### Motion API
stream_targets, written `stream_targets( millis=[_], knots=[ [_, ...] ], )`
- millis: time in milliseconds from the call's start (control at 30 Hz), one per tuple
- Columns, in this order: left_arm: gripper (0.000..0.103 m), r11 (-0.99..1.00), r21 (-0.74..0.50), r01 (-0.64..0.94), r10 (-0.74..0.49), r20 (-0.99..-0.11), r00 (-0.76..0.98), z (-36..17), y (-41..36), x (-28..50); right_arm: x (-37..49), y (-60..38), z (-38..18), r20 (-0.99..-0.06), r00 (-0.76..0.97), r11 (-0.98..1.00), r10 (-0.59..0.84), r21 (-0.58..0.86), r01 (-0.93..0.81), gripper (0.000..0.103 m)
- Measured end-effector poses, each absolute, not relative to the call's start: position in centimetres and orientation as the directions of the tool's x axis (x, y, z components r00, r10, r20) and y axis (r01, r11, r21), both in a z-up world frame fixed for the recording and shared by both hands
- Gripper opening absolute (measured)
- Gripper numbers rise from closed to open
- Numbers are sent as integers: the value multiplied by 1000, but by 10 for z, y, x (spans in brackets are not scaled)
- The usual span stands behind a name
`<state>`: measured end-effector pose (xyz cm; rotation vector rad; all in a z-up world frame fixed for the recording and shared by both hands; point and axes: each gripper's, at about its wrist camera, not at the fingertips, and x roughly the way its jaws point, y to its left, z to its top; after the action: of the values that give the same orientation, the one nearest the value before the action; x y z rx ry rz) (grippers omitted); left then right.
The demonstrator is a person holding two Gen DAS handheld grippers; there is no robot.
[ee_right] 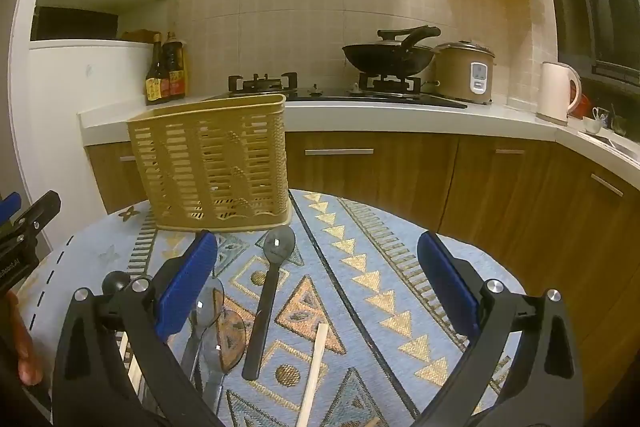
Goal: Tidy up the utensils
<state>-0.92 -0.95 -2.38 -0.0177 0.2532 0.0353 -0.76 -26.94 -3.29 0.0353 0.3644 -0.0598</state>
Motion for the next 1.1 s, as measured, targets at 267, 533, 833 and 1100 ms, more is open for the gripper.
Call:
stream_targets(
  millis=[267,533,833,1100],
  knots=[
    [95,999,-23,-38,31,-259,965,-24,-10,-9,-8,-270,-33,-355,933,998,-52,25,65,96],
    [95,999,-24,-36,29,-263,964,-23,-9,-7,-7,-271,-35,-368,929,998,-44,26,57,96],
    [95,999,-22,-36,29,-262,965,-24,-9,-8,-5,-273,-35,-364,931,998,-38,40,56,96],
    [95,999,-15,-36,31,-245,969,-23,-10,-11,-6,-272,-35,-352,935,998,-38,40,56,96]
  ],
)
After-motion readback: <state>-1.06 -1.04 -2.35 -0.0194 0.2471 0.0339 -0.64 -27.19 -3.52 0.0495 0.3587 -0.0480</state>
